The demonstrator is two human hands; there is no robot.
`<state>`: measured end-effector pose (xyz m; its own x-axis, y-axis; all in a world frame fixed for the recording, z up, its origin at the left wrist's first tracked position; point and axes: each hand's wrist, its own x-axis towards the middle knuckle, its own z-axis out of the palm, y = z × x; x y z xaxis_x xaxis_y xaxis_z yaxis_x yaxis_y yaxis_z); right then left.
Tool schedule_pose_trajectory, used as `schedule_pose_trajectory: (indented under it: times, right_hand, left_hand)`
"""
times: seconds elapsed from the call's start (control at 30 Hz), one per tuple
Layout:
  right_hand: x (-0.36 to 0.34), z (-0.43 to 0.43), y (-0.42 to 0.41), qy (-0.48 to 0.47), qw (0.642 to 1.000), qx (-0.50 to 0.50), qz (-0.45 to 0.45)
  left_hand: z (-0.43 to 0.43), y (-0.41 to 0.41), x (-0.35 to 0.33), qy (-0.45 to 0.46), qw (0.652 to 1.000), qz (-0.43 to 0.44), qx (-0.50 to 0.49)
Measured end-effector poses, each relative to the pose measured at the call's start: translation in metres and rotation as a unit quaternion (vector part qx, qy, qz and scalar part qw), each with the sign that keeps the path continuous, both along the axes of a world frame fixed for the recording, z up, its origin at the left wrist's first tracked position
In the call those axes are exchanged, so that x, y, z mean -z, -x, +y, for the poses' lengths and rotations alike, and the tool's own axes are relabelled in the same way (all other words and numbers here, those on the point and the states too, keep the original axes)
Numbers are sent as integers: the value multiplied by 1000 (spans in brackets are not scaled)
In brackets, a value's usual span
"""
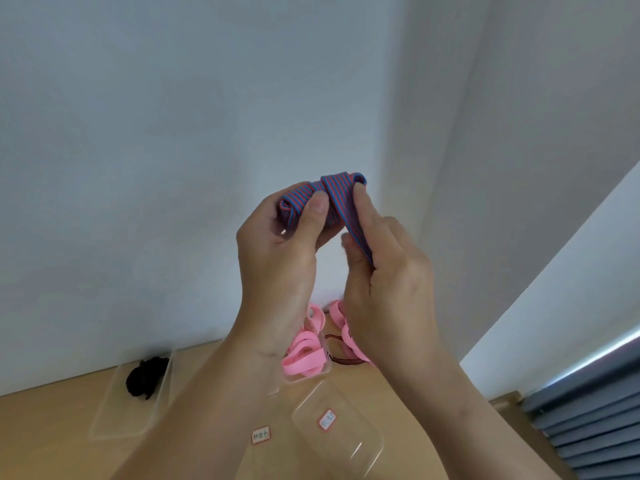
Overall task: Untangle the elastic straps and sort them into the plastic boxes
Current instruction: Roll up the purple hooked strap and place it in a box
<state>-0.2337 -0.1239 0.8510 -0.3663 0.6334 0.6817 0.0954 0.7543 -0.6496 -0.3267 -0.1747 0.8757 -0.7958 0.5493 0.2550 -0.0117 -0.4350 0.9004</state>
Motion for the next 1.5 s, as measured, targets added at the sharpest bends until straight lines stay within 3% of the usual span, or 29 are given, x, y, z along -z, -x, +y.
schedule_pose_trajectory:
  times: [0.1,0.23,0.37,0.47,0.57,0.67,0.8,0.9,0.97,1.03,1.1,1.13,1.27,1.37,1.4,1.5]
  right_hand:
    - [-1,3,-5,151,986,-77,7]
    - [-6,22,-12,183,976,-112,31]
    - [-5,47,-14,169,969,-175,-28]
    - [3,62,-17,108,973,-191,-75]
    - [15,69,-19,12,988,-88,-123]
    - [21,70,-20,-12,990,-4,-139]
    - [20,61,-19,87,979,-16,-183]
    - [17,55,-22,206,963,-89,-150]
    - [12,54,-24,372,911,-161,-75]
    - [8,54,-28,541,798,-264,12]
    - [9,56,-30,635,694,-330,82]
    - [10,56,-32,646,676,-344,89]
    - [8,60,-37,640,668,-377,45]
    - [1,67,-39,646,645,-408,15]
    - [-2,68,-39,634,656,-409,-4]
    - [-7,67,-38,555,739,-374,-86]
  left_hand:
    - [9,-4,-11,-29,997,-68,36]
    - [16,-10,-25,-43,991,-100,76]
    - [22,-14,-30,-13,987,-138,78]
    - [25,-14,-30,35,981,-176,71]
    - [25,-12,-21,118,975,-175,62]
    - [23,-15,-12,166,970,-160,76]
    - [24,-18,-4,177,973,-128,77]
    - [22,-15,-1,174,980,-66,69]
    - [16,-13,0,160,984,-36,73]
    - [9,-11,1,129,986,-49,98]
    - [2,-7,2,107,983,-79,124]
    - [0,-5,3,104,981,-88,135]
    - [-8,-4,5,115,978,-58,163]
    - [-11,-1,8,124,977,34,172]
    - [-12,0,9,135,974,73,168]
    - [-15,3,12,167,958,167,164]
